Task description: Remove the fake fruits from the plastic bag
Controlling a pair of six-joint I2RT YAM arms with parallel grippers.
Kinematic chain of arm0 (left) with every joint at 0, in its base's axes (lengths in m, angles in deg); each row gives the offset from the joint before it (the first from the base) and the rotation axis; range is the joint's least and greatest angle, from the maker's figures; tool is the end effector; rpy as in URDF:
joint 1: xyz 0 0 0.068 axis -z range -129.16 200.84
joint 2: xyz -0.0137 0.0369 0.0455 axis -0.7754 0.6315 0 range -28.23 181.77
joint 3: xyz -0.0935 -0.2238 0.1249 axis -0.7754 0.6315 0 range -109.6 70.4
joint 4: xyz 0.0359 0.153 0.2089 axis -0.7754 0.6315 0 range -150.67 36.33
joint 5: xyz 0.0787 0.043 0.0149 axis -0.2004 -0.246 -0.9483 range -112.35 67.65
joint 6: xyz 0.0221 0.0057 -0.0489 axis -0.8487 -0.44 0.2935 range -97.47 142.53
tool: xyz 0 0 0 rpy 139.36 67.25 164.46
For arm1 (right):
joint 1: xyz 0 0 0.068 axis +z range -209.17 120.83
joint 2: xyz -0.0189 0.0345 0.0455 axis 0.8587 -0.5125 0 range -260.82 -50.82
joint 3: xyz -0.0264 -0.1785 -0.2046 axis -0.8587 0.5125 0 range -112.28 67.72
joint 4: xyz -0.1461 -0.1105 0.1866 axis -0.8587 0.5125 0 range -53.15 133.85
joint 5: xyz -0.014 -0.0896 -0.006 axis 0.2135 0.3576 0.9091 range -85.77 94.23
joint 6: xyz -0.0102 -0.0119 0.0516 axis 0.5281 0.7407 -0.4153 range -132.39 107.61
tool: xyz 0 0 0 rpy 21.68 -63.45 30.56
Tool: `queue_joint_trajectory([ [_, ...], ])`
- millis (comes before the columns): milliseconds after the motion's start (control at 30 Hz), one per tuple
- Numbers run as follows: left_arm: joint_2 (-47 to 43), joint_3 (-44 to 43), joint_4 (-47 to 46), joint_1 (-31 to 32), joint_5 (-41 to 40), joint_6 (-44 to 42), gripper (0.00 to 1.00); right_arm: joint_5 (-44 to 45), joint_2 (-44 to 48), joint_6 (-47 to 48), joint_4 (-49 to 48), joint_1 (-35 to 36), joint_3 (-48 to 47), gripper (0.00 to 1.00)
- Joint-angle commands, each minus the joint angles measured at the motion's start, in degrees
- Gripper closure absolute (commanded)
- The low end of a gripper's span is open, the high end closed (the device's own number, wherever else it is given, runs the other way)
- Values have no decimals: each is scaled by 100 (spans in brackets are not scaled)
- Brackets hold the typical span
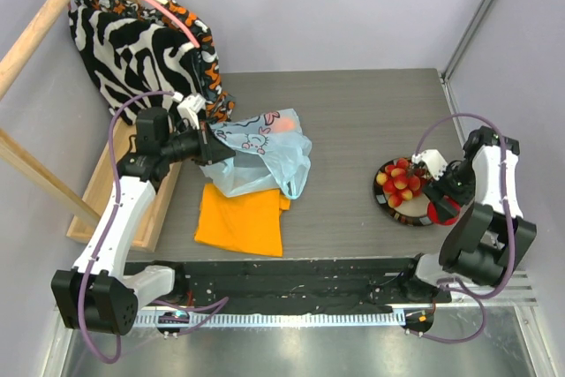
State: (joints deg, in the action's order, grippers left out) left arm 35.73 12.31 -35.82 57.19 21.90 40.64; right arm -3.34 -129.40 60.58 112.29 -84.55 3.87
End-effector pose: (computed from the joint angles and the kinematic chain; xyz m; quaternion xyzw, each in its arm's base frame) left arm 0.2352 -0.0512 0.3344 0.1027 0.8200 -0.4169 0.3784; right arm 0.2005 -0.0898 0.2587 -0.4025 0.9130 0.0442 0.0490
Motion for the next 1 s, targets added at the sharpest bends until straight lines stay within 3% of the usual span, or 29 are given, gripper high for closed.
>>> queue_joint_trajectory([
  [0, -60, 52, -278, -37, 172, 131, 100, -103, -481, -193, -556, -107, -215, 78],
  [433, 37, 78, -278, -37, 198, 167, 100, 36, -1405, -1083, -1629, -107, -242, 70],
  [533, 99, 61, -295, -37, 198, 175, 100, 2, -1405, -1136, -1682, -107, -206, 51],
  [633, 178, 25, -313, -37, 216, 184, 100, -16, -1283, -1276, -1612, -107, -198, 1],
  [967, 187, 122, -383, -37, 286, 167, 100, -68, -142, -1259, -479, -107, -408, 0],
])
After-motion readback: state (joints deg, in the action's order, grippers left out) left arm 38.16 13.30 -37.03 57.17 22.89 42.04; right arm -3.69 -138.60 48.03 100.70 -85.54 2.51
